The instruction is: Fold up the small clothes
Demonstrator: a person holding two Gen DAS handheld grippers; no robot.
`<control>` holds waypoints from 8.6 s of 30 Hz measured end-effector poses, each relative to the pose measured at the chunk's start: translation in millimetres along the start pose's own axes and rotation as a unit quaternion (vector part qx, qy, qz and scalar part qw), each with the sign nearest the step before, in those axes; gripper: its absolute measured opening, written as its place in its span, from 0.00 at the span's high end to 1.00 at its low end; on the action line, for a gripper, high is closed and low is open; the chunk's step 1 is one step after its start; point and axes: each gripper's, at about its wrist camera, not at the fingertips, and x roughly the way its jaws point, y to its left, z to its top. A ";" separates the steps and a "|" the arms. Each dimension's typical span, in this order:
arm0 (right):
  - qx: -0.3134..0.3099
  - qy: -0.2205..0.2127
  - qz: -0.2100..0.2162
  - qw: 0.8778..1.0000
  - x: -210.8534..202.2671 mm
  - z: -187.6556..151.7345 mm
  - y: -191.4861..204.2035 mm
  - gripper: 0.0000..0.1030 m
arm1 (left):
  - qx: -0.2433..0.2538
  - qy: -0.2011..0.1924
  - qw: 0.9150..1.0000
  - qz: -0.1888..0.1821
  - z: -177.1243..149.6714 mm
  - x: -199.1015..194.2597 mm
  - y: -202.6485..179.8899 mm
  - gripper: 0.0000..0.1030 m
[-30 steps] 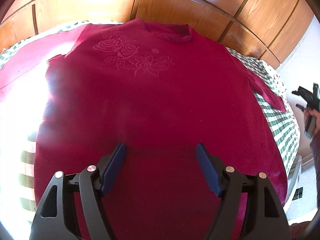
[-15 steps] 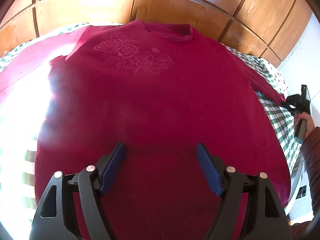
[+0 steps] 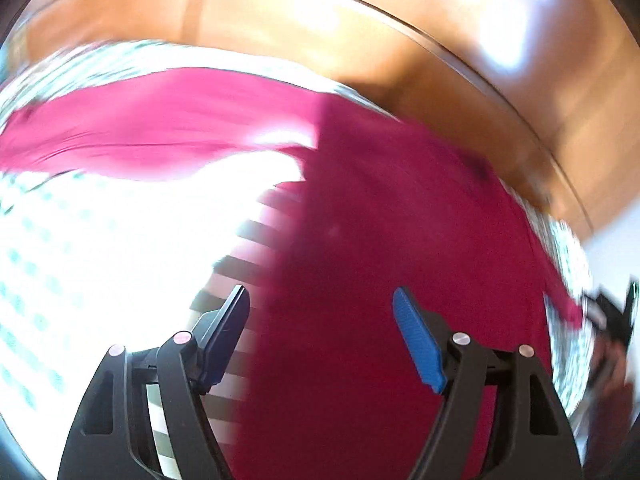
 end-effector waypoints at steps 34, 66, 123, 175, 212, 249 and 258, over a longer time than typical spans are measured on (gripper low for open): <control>-0.293 0.028 0.135 0.946 32.9 -156.2 281.4 0.03 | -0.227 -0.112 0.930 0.265 83.4 -63.2 257.4 0.78; 0.215 -0.002 0.009 0.977 66.7 31.9 -102.6 0.92 | 0.140 0.054 0.988 -0.030 -42.4 32.6 -85.1 0.43; -0.168 0.074 0.320 0.929 8.7 -152.2 160.4 0.14 | 0.110 0.044 0.983 -0.139 115.8 126.2 -210.7 0.93; -0.280 -0.014 0.096 0.955 45.1 -110.7 266.8 0.06 | -0.231 -0.084 0.969 0.003 10.9 -51.6 166.0 0.45; -0.376 0.014 0.185 0.908 -12.8 -218.4 297.5 0.03 | -0.038 -0.098 0.985 -0.135 82.3 -57.1 41.3 0.95; -0.328 -0.004 0.369 0.870 -107.5 -134.2 408.4 0.95 | 0.128 0.002 0.991 -0.038 -59.7 6.8 -15.1 0.30; -0.234 -0.026 0.260 0.936 -59.2 -70.9 287.6 1.00 | 0.130 0.009 0.991 -0.030 -59.1 5.9 -18.4 0.30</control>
